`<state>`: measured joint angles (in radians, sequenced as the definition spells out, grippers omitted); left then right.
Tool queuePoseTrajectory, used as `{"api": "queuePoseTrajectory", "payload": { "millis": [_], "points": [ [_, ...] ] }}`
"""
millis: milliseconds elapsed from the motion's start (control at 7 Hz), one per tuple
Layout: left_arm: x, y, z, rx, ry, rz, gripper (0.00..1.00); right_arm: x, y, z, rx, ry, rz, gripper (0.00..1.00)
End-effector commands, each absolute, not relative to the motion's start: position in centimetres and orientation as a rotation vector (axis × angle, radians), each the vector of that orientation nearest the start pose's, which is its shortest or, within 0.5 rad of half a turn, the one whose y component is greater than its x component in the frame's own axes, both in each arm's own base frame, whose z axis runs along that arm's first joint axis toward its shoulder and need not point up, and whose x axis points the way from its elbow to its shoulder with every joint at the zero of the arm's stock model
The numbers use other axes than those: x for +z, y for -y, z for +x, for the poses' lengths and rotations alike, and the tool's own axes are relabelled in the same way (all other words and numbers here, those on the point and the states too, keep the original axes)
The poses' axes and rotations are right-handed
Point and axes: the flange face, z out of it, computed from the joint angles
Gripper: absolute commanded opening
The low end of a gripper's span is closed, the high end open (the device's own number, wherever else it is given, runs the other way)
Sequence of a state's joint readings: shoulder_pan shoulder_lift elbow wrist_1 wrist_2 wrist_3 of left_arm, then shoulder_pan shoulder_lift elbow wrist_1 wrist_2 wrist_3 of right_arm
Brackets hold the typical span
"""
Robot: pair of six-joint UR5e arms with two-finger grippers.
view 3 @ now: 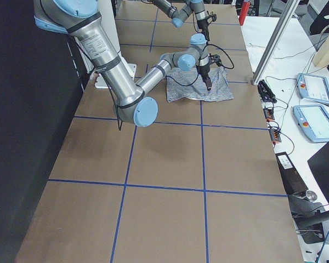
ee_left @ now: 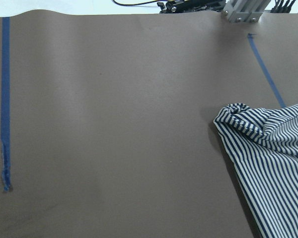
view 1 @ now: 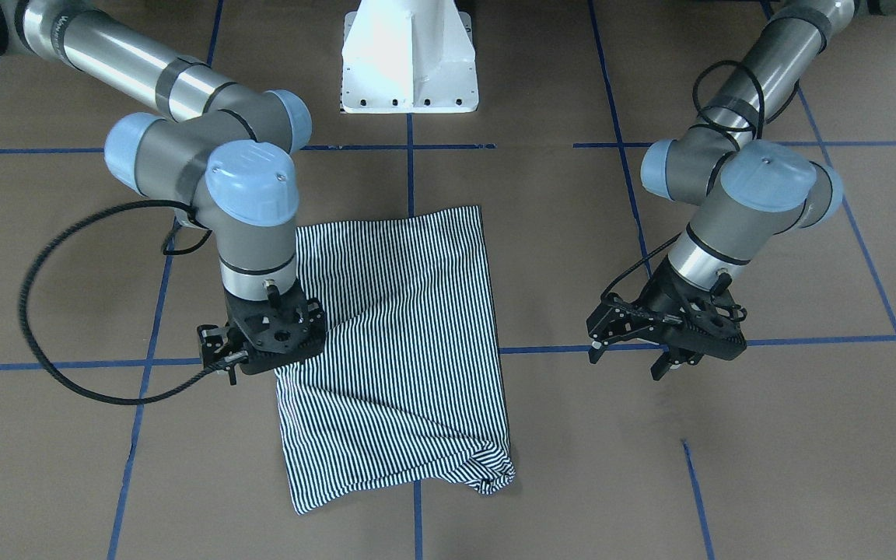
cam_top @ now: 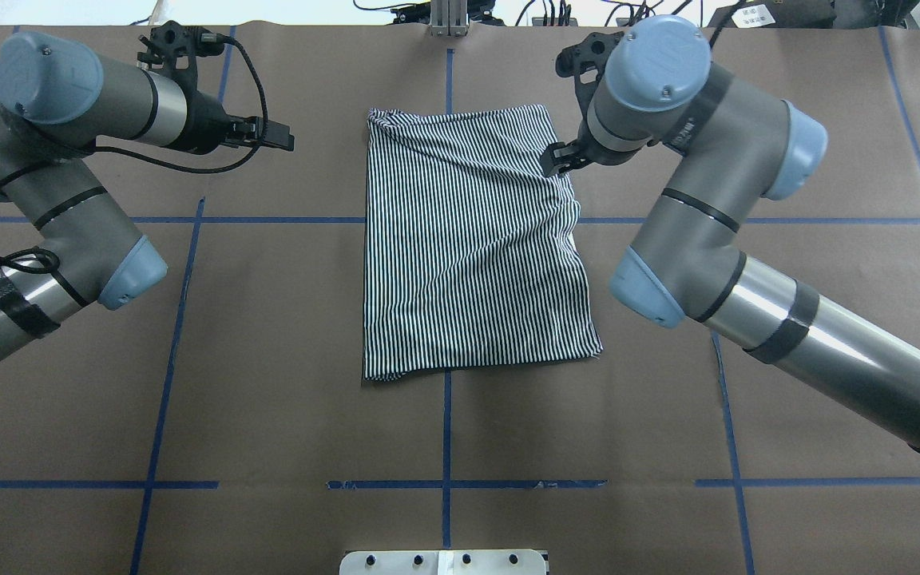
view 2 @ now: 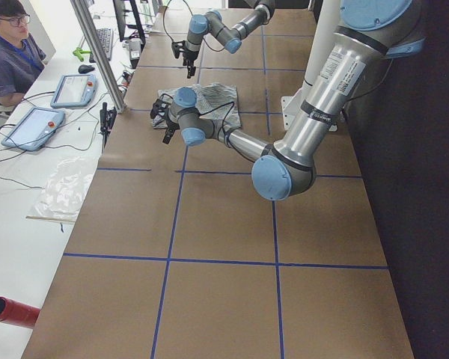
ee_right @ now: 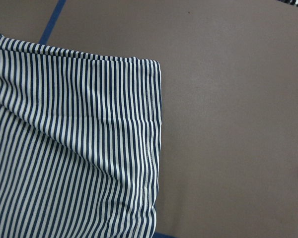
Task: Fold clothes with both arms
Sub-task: 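Move both grippers down to the shirt's near corners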
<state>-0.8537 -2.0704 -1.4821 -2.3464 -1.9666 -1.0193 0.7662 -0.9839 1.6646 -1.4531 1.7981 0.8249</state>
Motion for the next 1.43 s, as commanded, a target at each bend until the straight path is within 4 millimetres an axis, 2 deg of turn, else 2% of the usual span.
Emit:
{"api": "queuePoseTrajectory", "payload": {
  "millis": [0,143,286,429,571,714,857,1286],
  "points": [
    [29.1,51.2,40.6,-0.052,-1.223,0.423,1.00,30.9,47.7,-36.1,0.124,0.963,0.384,1.00],
    [29.6,47.4,42.1,-0.102,-1.246,0.369,1.00,34.8,44.1,-35.8,0.233,1.116,0.345,1.00],
    [28.7,45.1,43.7,-0.172,-1.275,0.333,1.00,37.7,41.6,-34.6,0.304,1.180,0.302,1.00],
    [28.0,42.7,45.8,-0.308,-1.310,0.254,0.89,39.0,39.7,-34.6,0.423,1.211,0.247,0.99],
    [28.0,40.3,48.2,-0.444,-1.330,0.175,0.66,38.1,37.7,-36.7,0.552,1.235,0.235,0.98],
    [28.3,37.9,50.4,-0.537,-1.332,0.138,0.61,37.5,36.2,-38.8,0.660,1.258,0.219,0.97],
    [30.1,35.9,51.5,-0.544,-1.303,0.131,0.61,37.1,35.7,-39.5,0.734,1.269,0.190,0.97],
    [30.8,32.6,54.0,-0.558,-1.293,0.086,0.61,37.0,35.7,-39.4,0.741,1.273,0.193,0.97]
  ]
}}
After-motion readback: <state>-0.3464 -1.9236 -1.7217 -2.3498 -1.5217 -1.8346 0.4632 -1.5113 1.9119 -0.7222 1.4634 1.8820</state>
